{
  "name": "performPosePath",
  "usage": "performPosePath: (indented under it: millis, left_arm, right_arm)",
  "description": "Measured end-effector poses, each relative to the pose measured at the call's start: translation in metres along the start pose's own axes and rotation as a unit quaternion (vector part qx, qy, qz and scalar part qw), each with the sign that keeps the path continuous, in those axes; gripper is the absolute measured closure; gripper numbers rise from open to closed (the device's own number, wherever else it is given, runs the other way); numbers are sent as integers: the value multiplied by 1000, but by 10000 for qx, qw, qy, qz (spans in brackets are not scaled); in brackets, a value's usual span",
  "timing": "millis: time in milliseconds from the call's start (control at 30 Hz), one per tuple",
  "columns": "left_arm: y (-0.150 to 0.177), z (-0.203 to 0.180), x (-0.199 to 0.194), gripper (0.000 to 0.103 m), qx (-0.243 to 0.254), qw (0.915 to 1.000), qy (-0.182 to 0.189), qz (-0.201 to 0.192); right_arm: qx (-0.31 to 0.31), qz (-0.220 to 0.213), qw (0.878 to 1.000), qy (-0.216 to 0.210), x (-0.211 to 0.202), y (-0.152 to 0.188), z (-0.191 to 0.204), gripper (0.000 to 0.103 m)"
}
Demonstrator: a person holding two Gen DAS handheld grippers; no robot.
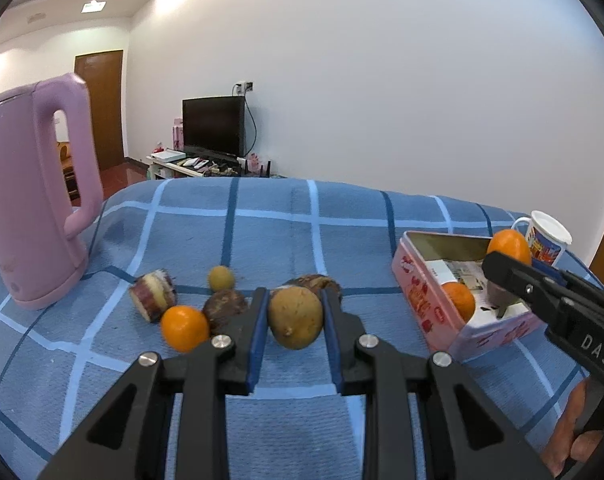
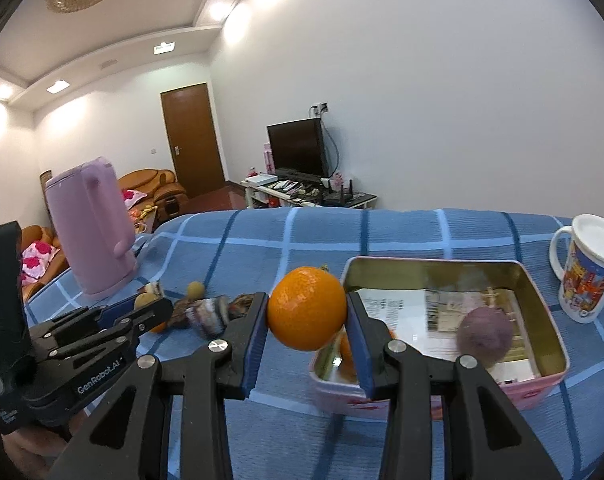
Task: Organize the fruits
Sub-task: 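Carry the mandarin with the right gripper while the left carries the brown fruit over the tin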
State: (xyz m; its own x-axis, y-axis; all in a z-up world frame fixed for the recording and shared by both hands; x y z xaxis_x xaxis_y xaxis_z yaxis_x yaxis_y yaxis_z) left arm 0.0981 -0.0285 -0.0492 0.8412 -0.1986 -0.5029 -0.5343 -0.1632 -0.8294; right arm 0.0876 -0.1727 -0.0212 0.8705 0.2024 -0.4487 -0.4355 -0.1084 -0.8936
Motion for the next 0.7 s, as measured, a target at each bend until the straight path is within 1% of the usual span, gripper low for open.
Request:
performPosePath:
  millis: [400, 567, 700]
  left_arm:
    - [-10, -48, 4, 75, 51, 9994, 341, -72]
    - [-12, -73, 8, 75, 199, 9986, 489, -90]
    - [-13, -95, 13, 75, 279, 9978, 602, -72]
  right_arm:
    - [268, -70, 9989, 376, -10, 0, -59, 63]
    - [405, -118, 9975, 564, -17, 0, -85, 63]
    - [563, -140, 9954, 762, -22, 1, -113, 63]
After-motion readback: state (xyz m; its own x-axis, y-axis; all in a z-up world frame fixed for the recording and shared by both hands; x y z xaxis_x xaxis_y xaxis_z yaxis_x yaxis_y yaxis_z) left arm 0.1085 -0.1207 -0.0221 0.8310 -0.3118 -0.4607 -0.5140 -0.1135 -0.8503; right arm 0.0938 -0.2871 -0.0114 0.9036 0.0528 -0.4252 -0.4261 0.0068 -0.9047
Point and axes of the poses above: each gripper's, at about its wrist camera, not at the fingertips, and x roughly the way its jaws point, z to its left, y to its underside, the point moved 10 cm from there along x, roughly the way its jaws point, and after that the axes turned 10 degrees about -x, right-handed, at the moved point
